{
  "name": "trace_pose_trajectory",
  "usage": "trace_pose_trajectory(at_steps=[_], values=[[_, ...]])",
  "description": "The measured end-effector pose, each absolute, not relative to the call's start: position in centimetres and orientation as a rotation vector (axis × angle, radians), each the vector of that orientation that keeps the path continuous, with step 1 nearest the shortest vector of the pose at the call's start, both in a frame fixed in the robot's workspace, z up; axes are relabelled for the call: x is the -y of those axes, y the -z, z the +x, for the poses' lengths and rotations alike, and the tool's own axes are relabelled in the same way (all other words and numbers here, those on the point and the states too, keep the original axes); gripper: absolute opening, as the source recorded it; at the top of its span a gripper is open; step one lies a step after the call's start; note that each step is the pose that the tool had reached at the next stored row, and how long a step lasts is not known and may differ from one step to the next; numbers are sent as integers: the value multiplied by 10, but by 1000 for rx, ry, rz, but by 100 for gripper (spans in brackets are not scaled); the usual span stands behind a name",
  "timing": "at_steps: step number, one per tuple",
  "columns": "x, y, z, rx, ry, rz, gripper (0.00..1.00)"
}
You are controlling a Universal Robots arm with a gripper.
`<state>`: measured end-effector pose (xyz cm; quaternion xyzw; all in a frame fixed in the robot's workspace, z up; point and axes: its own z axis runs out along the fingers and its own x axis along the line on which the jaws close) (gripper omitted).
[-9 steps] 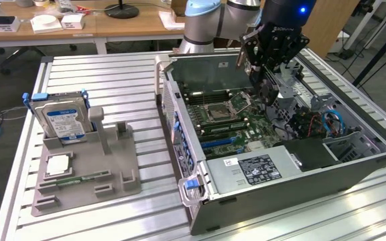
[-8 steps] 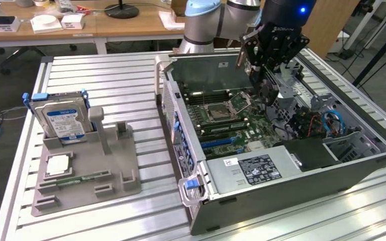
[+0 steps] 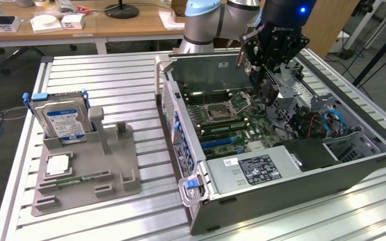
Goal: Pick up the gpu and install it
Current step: 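Insert the gpu into the slot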
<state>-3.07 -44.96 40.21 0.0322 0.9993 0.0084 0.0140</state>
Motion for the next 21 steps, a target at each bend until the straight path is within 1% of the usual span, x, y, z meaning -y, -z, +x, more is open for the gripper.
trace_pose_trajectory(at_steps=[13, 18, 21], values=[[450, -402, -31, -3113, -27, 55, 27], [450, -402, -31, -3108, -31, -215, 27], [450, -402, -31, -3105, -31, -260, 27]])
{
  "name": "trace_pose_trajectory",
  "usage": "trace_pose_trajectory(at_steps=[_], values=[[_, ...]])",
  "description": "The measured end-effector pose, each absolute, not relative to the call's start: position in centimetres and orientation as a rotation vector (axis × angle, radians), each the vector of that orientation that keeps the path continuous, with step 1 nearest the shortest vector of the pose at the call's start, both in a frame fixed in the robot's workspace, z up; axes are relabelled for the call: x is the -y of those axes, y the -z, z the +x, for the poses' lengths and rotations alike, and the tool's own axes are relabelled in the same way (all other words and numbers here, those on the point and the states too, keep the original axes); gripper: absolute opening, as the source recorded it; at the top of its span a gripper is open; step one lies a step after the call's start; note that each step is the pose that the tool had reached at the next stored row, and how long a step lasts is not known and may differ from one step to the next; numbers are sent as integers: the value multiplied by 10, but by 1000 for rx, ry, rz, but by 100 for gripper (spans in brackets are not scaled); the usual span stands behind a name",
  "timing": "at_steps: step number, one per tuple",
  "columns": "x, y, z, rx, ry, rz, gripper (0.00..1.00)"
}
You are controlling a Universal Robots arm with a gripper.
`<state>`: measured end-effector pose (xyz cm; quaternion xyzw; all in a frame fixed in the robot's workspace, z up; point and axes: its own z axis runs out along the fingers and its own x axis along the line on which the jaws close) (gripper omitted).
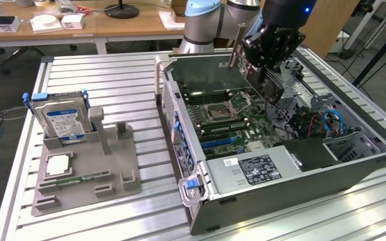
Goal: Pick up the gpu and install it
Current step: 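Insert the gpu into the slot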
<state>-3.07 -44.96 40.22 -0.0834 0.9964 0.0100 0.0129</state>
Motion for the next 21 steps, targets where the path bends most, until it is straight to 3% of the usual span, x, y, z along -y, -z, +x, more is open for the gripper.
trace_pose_trajectory(at_steps=[21], values=[[450, -402, -31, -3084, -34, -452, 27]])
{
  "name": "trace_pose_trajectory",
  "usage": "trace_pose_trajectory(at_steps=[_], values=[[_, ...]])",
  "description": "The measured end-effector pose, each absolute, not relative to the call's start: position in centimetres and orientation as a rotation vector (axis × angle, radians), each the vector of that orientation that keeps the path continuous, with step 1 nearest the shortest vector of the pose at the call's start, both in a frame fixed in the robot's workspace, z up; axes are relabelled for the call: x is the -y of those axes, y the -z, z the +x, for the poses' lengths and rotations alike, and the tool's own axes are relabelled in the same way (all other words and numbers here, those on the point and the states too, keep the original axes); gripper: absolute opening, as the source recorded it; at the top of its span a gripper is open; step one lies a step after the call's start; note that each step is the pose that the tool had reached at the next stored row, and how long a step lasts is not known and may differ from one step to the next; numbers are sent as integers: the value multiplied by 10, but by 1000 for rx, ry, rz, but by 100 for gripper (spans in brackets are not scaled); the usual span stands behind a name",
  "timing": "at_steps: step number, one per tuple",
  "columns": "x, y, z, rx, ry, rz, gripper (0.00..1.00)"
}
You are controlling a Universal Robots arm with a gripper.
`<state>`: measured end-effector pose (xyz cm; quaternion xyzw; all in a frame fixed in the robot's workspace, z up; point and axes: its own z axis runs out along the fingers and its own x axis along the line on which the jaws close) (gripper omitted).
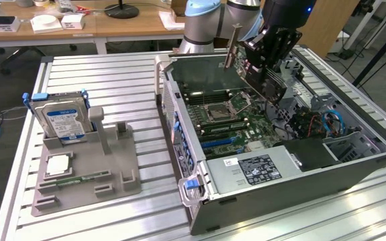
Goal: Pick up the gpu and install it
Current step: 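Insert the gpu into the slot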
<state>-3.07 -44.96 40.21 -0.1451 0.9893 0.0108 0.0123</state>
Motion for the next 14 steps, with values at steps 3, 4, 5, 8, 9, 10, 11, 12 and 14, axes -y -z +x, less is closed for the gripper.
trace_pose_trajectory(at_steps=[3, 4, 5, 8, 9, 10, 11, 12, 14], values=[[450, -402, -31, -3083, -34, -458, 27], [450, -402, -31, -3083, -34, -461, 27], [450, -402, -31, -3082, -34, -463, 27], [450, -402, -31, -3081, -34, -472, 27], [450, -402, -31, -3081, -34, -476, 27], [450, -402, -31, -3080, -34, -481, 27], [450, -402, -31, -3079, -34, -486, 27], [450, -402, -31, -3078, -34, -493, 27], [450, -402, -31, -3076, -34, -508, 27]])
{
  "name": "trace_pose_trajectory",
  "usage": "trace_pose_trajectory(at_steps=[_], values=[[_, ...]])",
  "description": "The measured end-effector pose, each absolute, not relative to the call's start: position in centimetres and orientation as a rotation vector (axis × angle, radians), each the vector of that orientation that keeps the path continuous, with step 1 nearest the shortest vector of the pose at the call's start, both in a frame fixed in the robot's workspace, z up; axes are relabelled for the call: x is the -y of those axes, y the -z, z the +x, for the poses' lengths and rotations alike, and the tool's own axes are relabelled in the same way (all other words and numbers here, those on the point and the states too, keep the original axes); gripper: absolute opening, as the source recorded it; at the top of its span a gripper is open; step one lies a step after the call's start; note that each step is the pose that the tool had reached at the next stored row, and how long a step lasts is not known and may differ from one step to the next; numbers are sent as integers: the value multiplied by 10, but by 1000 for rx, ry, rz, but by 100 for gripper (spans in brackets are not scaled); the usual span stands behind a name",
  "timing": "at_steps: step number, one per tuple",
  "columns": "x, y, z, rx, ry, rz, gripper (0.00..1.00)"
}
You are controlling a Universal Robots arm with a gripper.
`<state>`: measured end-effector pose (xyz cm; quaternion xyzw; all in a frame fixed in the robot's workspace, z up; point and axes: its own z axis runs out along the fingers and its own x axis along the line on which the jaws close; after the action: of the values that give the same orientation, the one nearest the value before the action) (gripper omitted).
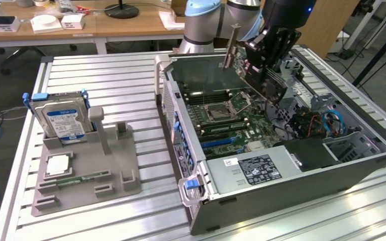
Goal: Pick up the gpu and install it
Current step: 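Insert the gpu into the slot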
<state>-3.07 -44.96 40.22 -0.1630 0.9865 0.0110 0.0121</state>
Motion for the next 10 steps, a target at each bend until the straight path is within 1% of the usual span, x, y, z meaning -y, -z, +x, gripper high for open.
trace_pose_trajectory(at_steps=[10], values=[[450, -402, -31, -3059, -36, -601, 27]])
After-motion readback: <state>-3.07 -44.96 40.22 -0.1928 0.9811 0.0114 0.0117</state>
